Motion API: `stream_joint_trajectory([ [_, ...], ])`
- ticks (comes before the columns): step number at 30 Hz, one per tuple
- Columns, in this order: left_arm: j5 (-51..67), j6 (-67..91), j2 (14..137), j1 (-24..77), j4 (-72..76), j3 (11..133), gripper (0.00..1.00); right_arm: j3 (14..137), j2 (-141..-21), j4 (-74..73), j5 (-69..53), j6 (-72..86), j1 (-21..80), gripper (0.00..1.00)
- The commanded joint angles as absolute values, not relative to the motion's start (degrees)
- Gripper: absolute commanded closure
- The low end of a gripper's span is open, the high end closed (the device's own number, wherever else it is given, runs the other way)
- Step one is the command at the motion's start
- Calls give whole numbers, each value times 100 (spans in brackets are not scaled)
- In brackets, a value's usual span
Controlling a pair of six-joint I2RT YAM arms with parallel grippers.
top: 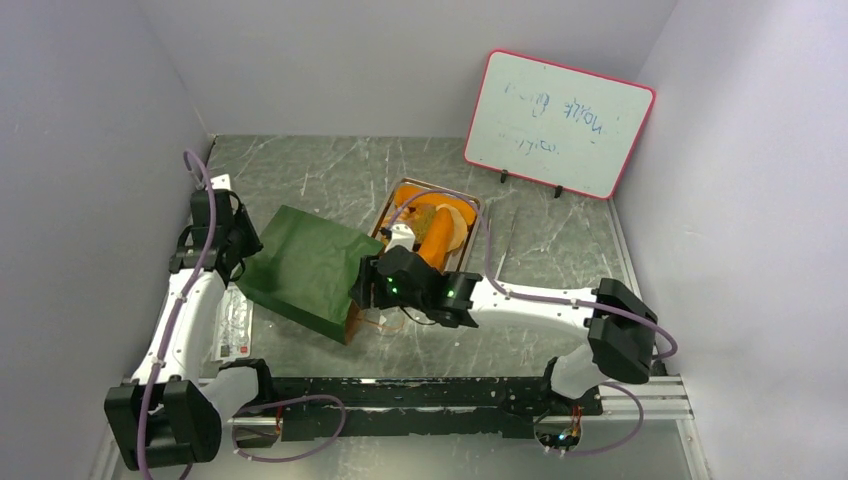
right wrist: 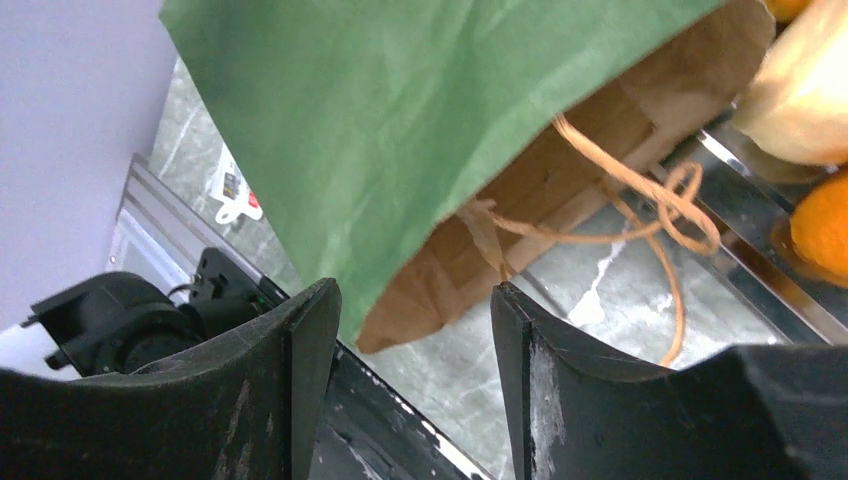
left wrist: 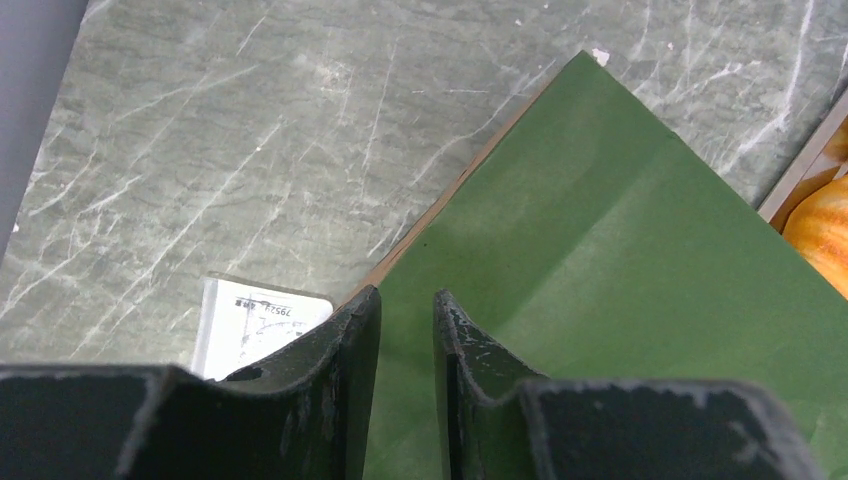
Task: Take the fake bread out of the paper bag
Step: Adjust the paper bag at the center of the board.
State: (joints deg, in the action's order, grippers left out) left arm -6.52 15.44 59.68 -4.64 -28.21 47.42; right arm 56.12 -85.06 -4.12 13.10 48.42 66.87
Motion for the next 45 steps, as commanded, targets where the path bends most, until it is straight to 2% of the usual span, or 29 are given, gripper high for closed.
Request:
stream_joint_trajectory([
  [1, -161, 1584, 5955, -701, -2548, 4613, 80, 6034, -8813, -152, 1342, 4721, 6706, 42],
  [20, 103, 1709, 5963, -846, -2329, 4425, 83, 6415, -9761, 310, 1157, 4531, 6538, 42],
  [22, 128, 1735, 5968, -848, -2304, 4376, 83, 6354, -9799, 509, 1094, 4520, 6507, 46],
  [24, 139, 1762, 5960, -852, -2274, 4338, 83, 6335, -9853, 680, 1017, 4493, 6482, 56],
  [29, 183, 1894, 5889, -1087, -2243, 4271, 83, 6540, -9946, 706, 951, 4341, 6401, 91],
  [31, 229, 2008, 5849, -1152, -2206, 4240, 82, 6726, -9957, 586, 1009, 4209, 6386, 100],
  [45, 298, 2536, 5610, -1373, -2041, 4113, 80, 9248, -10419, -1130, 1582, 2956, 6366, 100],
])
